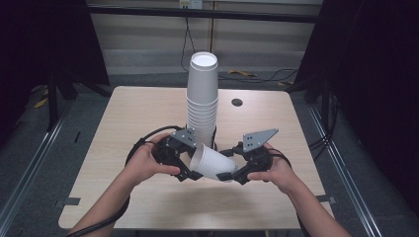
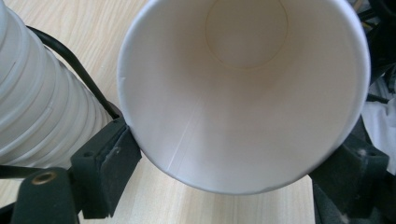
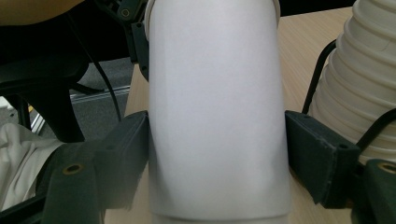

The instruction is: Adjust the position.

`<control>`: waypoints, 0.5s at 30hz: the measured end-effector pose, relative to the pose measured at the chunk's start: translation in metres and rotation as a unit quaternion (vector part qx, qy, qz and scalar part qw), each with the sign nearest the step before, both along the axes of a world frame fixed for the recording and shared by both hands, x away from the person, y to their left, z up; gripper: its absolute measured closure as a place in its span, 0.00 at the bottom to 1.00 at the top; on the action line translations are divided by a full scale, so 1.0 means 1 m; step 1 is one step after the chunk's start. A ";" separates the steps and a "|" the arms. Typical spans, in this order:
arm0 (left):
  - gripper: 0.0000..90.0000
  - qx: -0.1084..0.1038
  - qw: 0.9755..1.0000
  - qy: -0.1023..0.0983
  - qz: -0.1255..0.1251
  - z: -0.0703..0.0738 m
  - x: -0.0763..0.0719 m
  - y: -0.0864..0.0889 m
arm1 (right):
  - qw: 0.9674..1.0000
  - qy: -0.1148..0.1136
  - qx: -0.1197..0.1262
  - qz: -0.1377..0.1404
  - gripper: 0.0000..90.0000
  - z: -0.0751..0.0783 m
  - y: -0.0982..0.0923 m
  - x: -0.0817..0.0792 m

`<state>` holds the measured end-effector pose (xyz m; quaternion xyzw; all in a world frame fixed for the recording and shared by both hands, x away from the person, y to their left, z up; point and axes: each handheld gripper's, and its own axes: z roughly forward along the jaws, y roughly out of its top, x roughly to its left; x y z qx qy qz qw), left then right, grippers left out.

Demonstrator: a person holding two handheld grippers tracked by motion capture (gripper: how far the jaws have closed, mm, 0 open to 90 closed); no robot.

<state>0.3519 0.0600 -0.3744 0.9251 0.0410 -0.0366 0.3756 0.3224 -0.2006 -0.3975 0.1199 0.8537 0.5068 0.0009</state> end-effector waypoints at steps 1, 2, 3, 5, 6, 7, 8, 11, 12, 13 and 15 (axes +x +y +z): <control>0.16 0.002 1.000 0.001 0.001 0.000 0.000 0.000 | 1.000 0.000 -0.001 0.001 0.28 0.000 0.000 0.000; 0.15 0.003 1.000 -0.003 0.002 -0.001 0.000 -0.001 | 1.000 -0.001 -0.003 0.001 0.27 0.000 0.001 0.000; 0.14 0.002 1.000 -0.005 0.002 -0.001 -0.001 -0.001 | 1.000 -0.001 -0.006 0.001 0.27 0.000 0.001 0.000; 0.13 -0.005 1.000 -0.002 0.006 -0.001 0.000 -0.001 | 1.000 -0.001 -0.007 0.000 0.27 0.000 0.001 0.000; 0.12 -0.011 1.000 -0.005 0.006 -0.001 0.001 -0.001 | 1.000 0.000 -0.006 -0.001 0.27 0.000 0.001 0.001; 0.11 -0.011 1.000 -0.005 0.005 -0.001 0.001 -0.001 | 1.000 0.001 -0.005 -0.003 0.27 0.000 0.001 0.001; 0.11 -0.017 1.000 0.000 0.009 -0.001 0.001 -0.001 | 1.000 0.002 -0.007 -0.003 0.27 0.000 0.001 0.001; 0.09 -0.027 0.999 0.014 0.013 0.001 0.002 -0.002 | 1.000 0.001 -0.010 -0.001 0.27 0.000 0.002 0.000; 0.09 -0.029 0.999 0.019 0.013 0.001 0.003 -0.002 | 1.000 0.001 -0.011 -0.002 0.27 -0.001 0.002 0.000; 0.09 -0.033 0.999 0.022 0.013 0.001 0.004 -0.002 | 1.000 0.001 -0.011 -0.002 0.27 -0.001 0.003 0.000; 0.09 -0.036 0.999 0.031 0.020 0.001 0.004 -0.002 | 1.000 0.000 -0.011 -0.004 0.27 -0.001 0.003 0.000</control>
